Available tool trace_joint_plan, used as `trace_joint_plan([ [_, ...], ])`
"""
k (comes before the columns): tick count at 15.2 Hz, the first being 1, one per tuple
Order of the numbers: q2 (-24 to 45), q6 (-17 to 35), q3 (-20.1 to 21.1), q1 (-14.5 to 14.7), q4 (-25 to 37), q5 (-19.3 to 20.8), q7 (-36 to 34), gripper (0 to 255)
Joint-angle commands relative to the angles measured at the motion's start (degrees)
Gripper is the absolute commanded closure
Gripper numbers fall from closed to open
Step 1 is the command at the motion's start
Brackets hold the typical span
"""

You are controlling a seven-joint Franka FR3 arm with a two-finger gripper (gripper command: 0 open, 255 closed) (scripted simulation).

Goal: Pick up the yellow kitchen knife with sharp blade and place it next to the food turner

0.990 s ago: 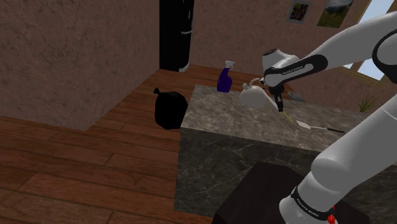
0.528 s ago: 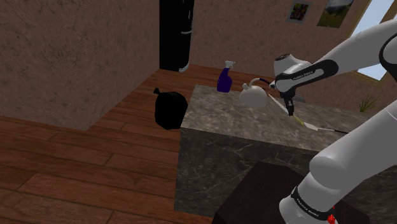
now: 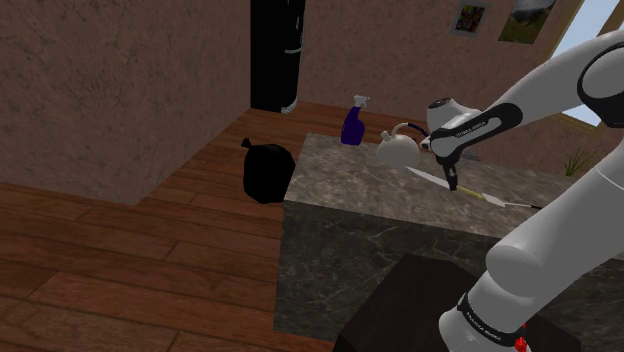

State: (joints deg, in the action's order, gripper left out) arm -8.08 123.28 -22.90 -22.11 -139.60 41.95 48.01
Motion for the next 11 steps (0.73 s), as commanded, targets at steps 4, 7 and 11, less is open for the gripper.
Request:
trace_joint_plan([
  [4, 2.41, 3.09, -0.36, -0.2, -0.95, 0.72, -1.61, 255],
  [7, 2.41, 3.09, -0.36, -0.2, -0.95, 0.72, -1.61, 255],
  [11, 2.4, 3.08, -0.35, -0.19, -0.95, 0.72, -1.61, 255],
])
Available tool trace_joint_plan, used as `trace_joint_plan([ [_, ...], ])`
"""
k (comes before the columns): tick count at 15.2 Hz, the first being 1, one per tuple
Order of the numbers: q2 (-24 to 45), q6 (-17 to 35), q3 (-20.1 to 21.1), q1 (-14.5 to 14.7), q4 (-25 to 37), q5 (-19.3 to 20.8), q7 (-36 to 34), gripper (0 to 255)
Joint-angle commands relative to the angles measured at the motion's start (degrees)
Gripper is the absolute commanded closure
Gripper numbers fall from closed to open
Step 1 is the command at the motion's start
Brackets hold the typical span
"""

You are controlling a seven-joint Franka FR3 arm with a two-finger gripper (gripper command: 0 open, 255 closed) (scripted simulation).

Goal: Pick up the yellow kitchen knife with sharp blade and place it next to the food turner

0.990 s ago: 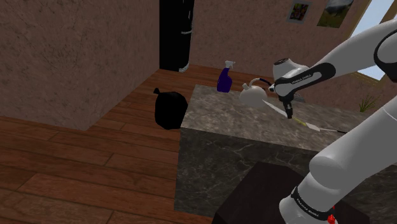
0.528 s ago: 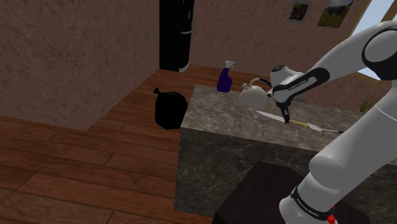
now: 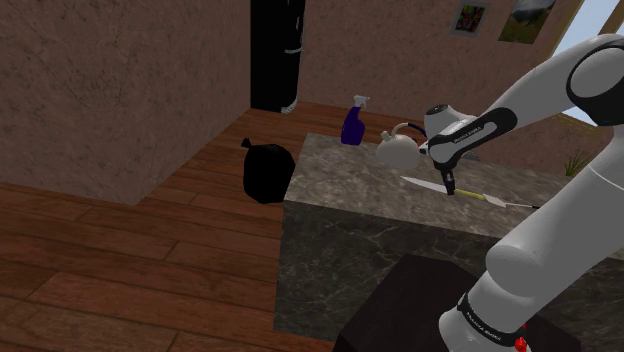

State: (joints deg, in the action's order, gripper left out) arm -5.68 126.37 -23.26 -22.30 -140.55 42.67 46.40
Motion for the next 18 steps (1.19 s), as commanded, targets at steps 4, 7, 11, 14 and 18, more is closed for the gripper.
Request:
trace_joint_plan([
  [4, 0.0, 0.0, 0.0, 0.0, 0.0, 0.0, 0.0, 0],
  [7, -1.24, -2.05, 0.65, 0.56, 0.58, -0.77, 0.32, 0],
  [11, -4.17, -7.68, 2.52, 2.06, 2.63, -2.87, 1.1, 0],
  [14, -4.17, -7.68, 2.53, 2.05, 2.62, -2.87, 1.1, 0],
  [18, -4.17, -7.68, 2.53, 2.05, 2.63, -2.87, 1.1, 0],
])
